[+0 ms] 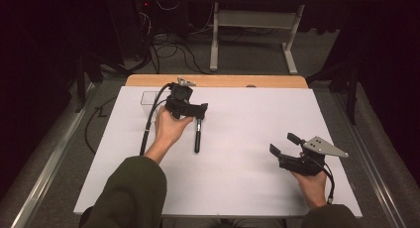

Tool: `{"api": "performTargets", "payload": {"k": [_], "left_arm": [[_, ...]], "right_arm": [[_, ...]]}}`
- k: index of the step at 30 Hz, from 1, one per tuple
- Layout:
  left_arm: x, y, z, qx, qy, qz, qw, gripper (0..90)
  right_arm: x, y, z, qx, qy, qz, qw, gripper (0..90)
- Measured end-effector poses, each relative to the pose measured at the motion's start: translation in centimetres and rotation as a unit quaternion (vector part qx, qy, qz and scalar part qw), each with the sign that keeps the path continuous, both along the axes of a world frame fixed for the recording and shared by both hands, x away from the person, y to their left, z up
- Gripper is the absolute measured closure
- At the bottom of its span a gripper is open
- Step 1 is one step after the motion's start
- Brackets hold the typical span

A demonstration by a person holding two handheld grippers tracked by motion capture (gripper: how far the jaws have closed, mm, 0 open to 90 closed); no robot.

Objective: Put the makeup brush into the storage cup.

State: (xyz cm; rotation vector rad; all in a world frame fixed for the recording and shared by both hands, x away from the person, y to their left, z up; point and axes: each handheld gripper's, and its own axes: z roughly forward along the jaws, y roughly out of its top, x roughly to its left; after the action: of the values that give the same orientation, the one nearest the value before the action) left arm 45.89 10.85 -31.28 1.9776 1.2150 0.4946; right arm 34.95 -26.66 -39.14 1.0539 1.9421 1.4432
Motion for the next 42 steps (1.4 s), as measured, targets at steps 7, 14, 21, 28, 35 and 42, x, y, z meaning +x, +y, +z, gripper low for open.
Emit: {"api": "performTargets", "payload": {"k": [7, 14, 21, 28, 35, 42], "left_arm": [[0.4, -0.2, 0.0, 0.016, 0.025, 0.004, 0.9996, 29.2], [1.1, -0.3, -0.3, 0.031, 0.064, 0.009, 0.9974, 28.7], [1.5, -0.4, -0.4, 0.038, 0.090, 0.011, 0.9951, 27.2], [1.9, -1.1, -0.6, 0.053, 0.114, 0.007, 0.9920, 27.0], [2.4, -1.4, -1.0, 0.055, 0.136, 0.012, 0.9891, 27.0], [2.9, -1.6, -1.5, 0.059, 0.160, 0.014, 0.9853, 27.2]], "right_arm": [[-0.1, 0.0, 0.0, 0.000, -0.001, 0.001, 1.0000, 21.3], [0.0, 0.0, 0.0, 0.000, 0.000, 0.000, 1.0000, 21.2], [-0.1, 0.0, 0.0, 0.000, -0.001, 0.000, 1.0000, 21.2], [-0.1, 0.0, 0.0, -0.001, -0.002, 0.002, 1.0000, 21.3], [-0.1, 0.0, 0.0, 0.000, -0.002, 0.002, 1.0000, 21.3], [0.0, 0.0, 0.0, 0.001, 0.000, 0.002, 1.0000, 21.2]]}}
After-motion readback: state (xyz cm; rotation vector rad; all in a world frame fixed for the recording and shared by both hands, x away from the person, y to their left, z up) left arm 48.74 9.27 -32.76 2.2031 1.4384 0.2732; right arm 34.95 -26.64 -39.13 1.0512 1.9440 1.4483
